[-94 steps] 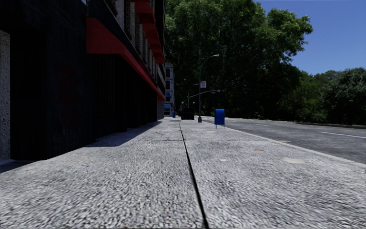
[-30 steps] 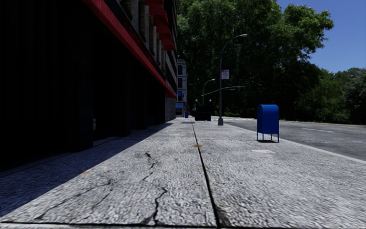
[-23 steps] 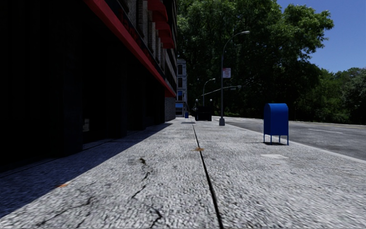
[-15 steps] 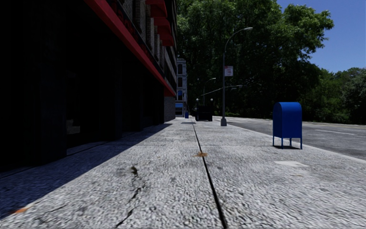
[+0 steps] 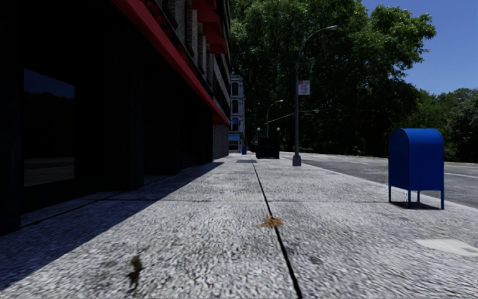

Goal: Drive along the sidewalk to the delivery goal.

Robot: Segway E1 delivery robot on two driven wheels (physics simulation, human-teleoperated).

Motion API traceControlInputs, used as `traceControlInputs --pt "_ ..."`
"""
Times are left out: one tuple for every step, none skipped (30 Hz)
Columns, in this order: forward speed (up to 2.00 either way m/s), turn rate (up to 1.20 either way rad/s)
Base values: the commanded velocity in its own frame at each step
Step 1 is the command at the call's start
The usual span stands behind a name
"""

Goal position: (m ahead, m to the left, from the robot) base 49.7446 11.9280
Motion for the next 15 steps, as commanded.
traceControlInputs --pt "2.0 0.0" --pt "2.0 0.0" --pt "2.0 0.0" --pt "2.0 0.0" --pt "2.0 0.0" --pt "2.0 0.0" --pt "2.0 0.0" --pt "2.0 0.0" --pt "2.0 0.0" --pt "2.0 0.0" --pt "2.0 0.0" --pt "2.0 0.0" --pt "2.0 0.0" --pt "2.0 0.0" --pt "2.0 0.0"
